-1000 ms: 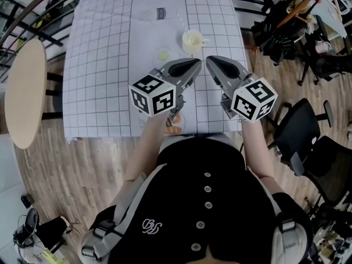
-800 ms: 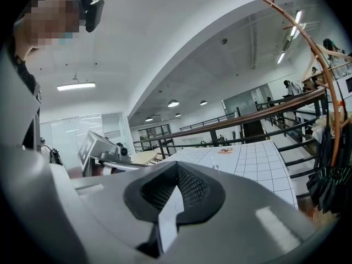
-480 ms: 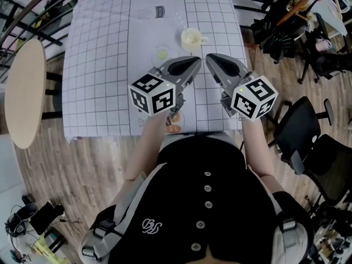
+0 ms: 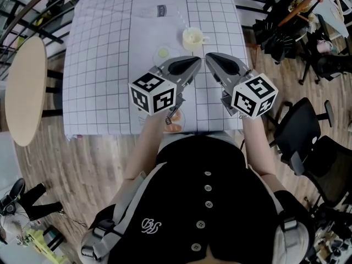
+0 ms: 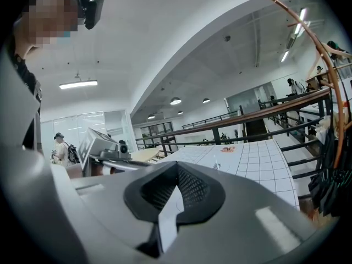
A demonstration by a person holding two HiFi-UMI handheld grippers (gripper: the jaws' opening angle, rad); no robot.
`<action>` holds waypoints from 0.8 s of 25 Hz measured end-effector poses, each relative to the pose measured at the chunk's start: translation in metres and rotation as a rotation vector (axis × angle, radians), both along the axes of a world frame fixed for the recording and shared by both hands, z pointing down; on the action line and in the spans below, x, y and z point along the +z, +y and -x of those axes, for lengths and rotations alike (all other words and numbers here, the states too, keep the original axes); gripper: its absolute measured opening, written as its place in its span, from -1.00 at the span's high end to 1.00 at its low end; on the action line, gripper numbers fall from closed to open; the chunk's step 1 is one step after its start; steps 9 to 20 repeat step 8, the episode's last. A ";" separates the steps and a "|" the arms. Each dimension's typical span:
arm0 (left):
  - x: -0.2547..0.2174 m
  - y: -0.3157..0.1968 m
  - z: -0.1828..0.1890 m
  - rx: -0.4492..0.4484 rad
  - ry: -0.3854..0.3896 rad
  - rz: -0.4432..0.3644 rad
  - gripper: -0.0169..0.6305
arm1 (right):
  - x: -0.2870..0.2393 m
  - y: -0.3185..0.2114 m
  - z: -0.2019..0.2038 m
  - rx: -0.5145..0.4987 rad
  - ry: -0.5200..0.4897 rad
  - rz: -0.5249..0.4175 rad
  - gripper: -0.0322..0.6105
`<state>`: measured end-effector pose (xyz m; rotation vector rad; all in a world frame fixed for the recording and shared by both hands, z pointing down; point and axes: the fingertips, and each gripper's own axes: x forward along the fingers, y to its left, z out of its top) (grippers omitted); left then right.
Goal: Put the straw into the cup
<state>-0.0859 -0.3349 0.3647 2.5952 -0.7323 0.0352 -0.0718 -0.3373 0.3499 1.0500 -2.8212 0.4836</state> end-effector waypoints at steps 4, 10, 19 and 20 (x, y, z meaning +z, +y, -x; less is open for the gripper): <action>0.001 0.000 0.001 0.004 -0.004 0.003 0.95 | 0.002 0.000 0.001 -0.005 0.017 -0.003 0.90; 0.001 -0.001 -0.001 0.008 -0.003 0.002 0.95 | 0.005 -0.001 0.002 -0.010 0.050 -0.012 0.90; 0.001 -0.001 -0.001 0.008 -0.003 0.002 0.95 | 0.005 -0.001 0.002 -0.010 0.050 -0.012 0.90; 0.001 -0.001 -0.001 0.008 -0.003 0.002 0.95 | 0.005 -0.001 0.002 -0.010 0.050 -0.012 0.90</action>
